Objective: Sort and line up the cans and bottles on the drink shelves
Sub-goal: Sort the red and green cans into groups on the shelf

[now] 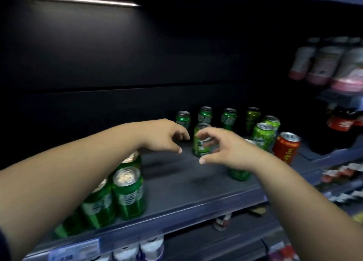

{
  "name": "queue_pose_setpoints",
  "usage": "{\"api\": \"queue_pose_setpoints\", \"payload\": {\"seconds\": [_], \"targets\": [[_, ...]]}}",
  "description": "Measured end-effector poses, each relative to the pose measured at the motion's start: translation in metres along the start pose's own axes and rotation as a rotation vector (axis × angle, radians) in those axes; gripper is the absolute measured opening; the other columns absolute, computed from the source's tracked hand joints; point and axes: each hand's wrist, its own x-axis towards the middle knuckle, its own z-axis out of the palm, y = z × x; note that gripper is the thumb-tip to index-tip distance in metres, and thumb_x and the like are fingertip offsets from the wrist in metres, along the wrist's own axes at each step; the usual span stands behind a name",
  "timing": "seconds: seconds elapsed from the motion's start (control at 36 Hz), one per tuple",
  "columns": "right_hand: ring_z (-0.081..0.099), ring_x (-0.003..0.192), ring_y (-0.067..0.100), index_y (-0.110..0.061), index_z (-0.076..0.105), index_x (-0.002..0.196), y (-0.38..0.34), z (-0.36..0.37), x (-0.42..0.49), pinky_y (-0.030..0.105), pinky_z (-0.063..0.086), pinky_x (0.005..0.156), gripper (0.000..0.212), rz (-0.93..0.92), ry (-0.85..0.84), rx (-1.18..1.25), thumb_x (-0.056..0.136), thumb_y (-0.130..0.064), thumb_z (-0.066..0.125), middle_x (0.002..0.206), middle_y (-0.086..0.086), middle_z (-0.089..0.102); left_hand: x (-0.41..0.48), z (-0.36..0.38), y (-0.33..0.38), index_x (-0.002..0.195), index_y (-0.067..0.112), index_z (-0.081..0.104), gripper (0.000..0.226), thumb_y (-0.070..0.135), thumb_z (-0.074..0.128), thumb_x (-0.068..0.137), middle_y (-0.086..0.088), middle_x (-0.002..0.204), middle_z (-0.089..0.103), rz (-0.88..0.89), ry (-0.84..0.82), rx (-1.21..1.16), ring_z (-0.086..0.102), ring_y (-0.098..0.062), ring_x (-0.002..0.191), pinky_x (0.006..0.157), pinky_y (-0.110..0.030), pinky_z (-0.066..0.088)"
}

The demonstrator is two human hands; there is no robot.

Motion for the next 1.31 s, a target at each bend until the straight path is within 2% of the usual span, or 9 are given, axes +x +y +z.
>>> {"api": "queue_pose_setpoints", "payload": {"seconds": [0.17, 0.25, 0.36, 0.44, 0.5, 0.67, 0.94, 1.19, 1.31], "targets": [[0.063, 0.111, 0.005, -0.041, 0.057, 0.115, 0.059, -0.080, -0.019, 0.031, 0.055, 0.092, 0.057, 0.029, 0.063, -0.054, 0.073, -0.023, 0.090, 0.121, -0.014, 0.063, 0.061, 0.011, 0.055, 0.134, 0.026, 0.058, 0.058, 0.034, 0.079, 0.081, 0.004, 0.125, 0.065, 0.078, 0.027, 0.001, 0.062, -0.012, 0.098, 0.087, -0.027, 0.050], [0.063, 0.109, 0.008, -0.032, 0.060, 0.118, 0.091, -0.116, -0.026, 0.028, 0.054, 0.092, 0.056, 0.040, 0.093, -0.133, 0.072, -0.022, 0.090, 0.117, -0.011, 0.064, 0.090, 0.019, 0.081, 0.140, 0.028, 0.051, 0.068, 0.034, 0.080, 0.079, 0.002, 0.131, 0.060, 0.083, 0.044, -0.021, 0.060, -0.014, 0.104, 0.091, -0.029, 0.050], [0.062, 0.105, 0.007, -0.022, 0.066, 0.122, 0.128, -0.154, -0.031, 0.009, 0.044, 0.084, 0.057, 0.047, 0.135, -0.244, 0.071, -0.022, 0.091, 0.115, -0.005, 0.067, 0.120, 0.030, 0.106, 0.147, 0.026, 0.042, 0.084, 0.036, 0.085, 0.075, 0.004, 0.139, 0.052, 0.075, 0.075, -0.055, 0.053, -0.008, 0.107, 0.086, -0.009, 0.040], [0.061, 0.108, 0.011, -0.019, 0.066, 0.123, 0.154, -0.179, -0.030, 0.021, 0.048, 0.090, 0.057, 0.073, 0.149, -0.309, 0.072, -0.024, 0.090, 0.117, -0.005, 0.066, 0.137, 0.039, 0.118, 0.150, 0.028, 0.036, 0.096, 0.040, 0.087, 0.070, 0.003, 0.147, 0.046, 0.042, 0.054, -0.072, 0.046, -0.014, 0.131, 0.108, -0.031, 0.040], [0.060, 0.111, 0.011, -0.020, 0.065, 0.127, 0.169, -0.193, -0.029, 0.026, 0.048, 0.093, 0.060, 0.105, 0.148, -0.318, 0.073, -0.025, 0.090, 0.121, -0.005, 0.064, 0.144, 0.044, 0.123, 0.149, 0.029, 0.038, 0.094, 0.038, 0.087, 0.069, 0.004, 0.146, 0.047, 0.015, 0.038, -0.070, 0.045, -0.014, 0.132, 0.109, -0.035, 0.040], [0.061, 0.109, 0.010, -0.024, 0.065, 0.124, 0.200, -0.213, -0.019, 0.023, 0.046, 0.089, 0.056, 0.133, 0.104, -0.264, 0.073, -0.025, 0.089, 0.120, -0.006, 0.065, 0.155, 0.047, 0.130, 0.128, 0.031, 0.059, 0.066, 0.037, 0.087, 0.068, 0.011, 0.120, 0.061, -0.054, 0.047, -0.123, 0.058, -0.008, 0.108, 0.095, -0.031, 0.050], [0.063, 0.106, 0.013, -0.024, 0.065, 0.123, 0.201, -0.217, 0.035, 0.033, 0.054, 0.095, 0.055, 0.050, 0.012, -0.230, 0.073, -0.028, 0.088, 0.117, -0.001, 0.067, 0.163, 0.033, 0.116, 0.123, 0.031, 0.062, 0.063, 0.045, 0.086, 0.066, 0.012, 0.108, 0.066, -0.265, 0.094, -0.032, 0.062, -0.009, 0.096, 0.084, -0.032, 0.054], [0.056, 0.117, 0.020, -0.026, 0.051, 0.138, 0.194, -0.183, 0.129, 0.031, 0.048, 0.095, 0.067, 0.068, -0.204, -0.374, 0.080, -0.027, 0.083, 0.138, 0.002, 0.055, 0.132, 0.025, 0.107, 0.116, 0.032, 0.064, 0.061, 0.046, 0.089, 0.063, 0.013, 0.105, 0.063, -0.323, 0.023, -0.030, 0.060, -0.005, 0.093, 0.082, -0.028, 0.053], [0.038, 0.143, 0.025, -0.021, 0.028, 0.158, 0.197, -0.167, 0.155, 0.031, 0.035, 0.112, 0.091, 0.048, -0.239, -0.373, 0.083, -0.029, 0.081, 0.161, 0.004, 0.034, 0.118, 0.025, 0.095, 0.105, 0.035, 0.066, 0.053, 0.045, 0.091, 0.060, 0.020, 0.096, 0.066, -0.364, 0.046, -0.126, 0.062, 0.003, 0.087, 0.079, -0.026, 0.053]]}}
